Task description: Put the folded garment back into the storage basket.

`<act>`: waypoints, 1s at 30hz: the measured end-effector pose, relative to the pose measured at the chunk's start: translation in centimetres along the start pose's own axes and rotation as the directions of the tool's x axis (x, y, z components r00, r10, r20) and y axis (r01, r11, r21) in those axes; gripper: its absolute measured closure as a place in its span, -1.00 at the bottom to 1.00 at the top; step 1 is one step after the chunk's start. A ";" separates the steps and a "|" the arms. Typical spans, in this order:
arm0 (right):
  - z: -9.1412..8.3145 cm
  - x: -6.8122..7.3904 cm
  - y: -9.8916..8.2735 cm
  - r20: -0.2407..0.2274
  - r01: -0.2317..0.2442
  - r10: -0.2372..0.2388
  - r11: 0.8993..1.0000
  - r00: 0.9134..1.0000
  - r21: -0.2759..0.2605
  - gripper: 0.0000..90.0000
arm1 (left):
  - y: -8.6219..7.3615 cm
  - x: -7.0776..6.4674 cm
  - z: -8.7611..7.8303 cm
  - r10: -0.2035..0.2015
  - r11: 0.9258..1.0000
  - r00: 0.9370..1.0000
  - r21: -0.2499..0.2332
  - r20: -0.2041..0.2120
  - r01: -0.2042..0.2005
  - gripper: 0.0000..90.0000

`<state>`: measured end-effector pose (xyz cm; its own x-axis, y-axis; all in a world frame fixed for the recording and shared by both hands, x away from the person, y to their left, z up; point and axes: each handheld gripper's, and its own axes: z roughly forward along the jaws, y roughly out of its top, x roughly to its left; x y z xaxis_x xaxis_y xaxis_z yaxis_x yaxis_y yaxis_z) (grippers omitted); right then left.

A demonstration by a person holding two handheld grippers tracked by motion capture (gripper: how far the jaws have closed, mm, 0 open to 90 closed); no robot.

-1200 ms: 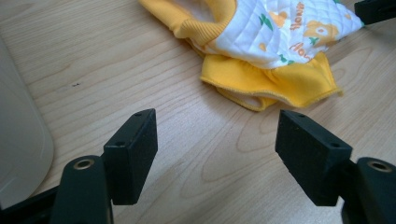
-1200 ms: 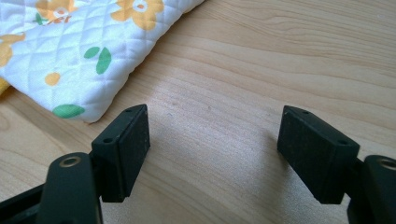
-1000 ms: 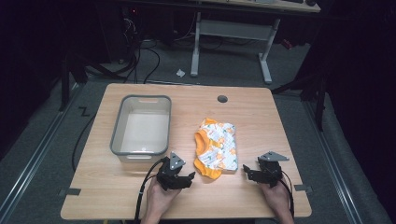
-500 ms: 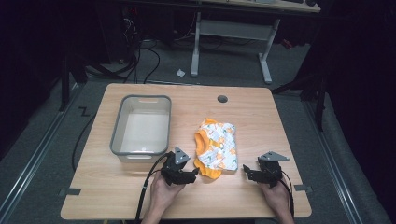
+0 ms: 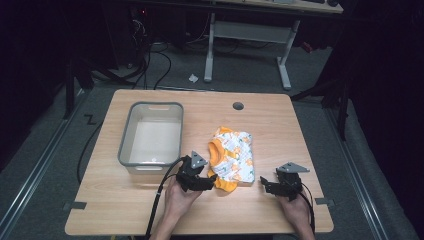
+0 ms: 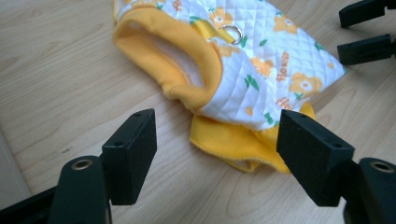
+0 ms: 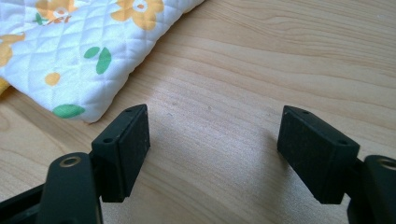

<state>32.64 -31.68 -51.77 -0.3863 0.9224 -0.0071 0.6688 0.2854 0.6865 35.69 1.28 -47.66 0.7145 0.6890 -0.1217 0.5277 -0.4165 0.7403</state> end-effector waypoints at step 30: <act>0.0 0.0 0.0 -0.001 0.000 0.000 1.000 1.000 0.000 -0.43 | 4.7 1.1 4.2 -0.019 0.997 1.000 0.071 -0.008 0.019 -0.64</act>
<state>32.64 -31.69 -51.77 -0.3870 0.9220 -0.0068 0.6687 0.2858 0.6864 40.93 -2.40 -47.08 0.7006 0.7016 -0.1301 0.5725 -0.4439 0.6893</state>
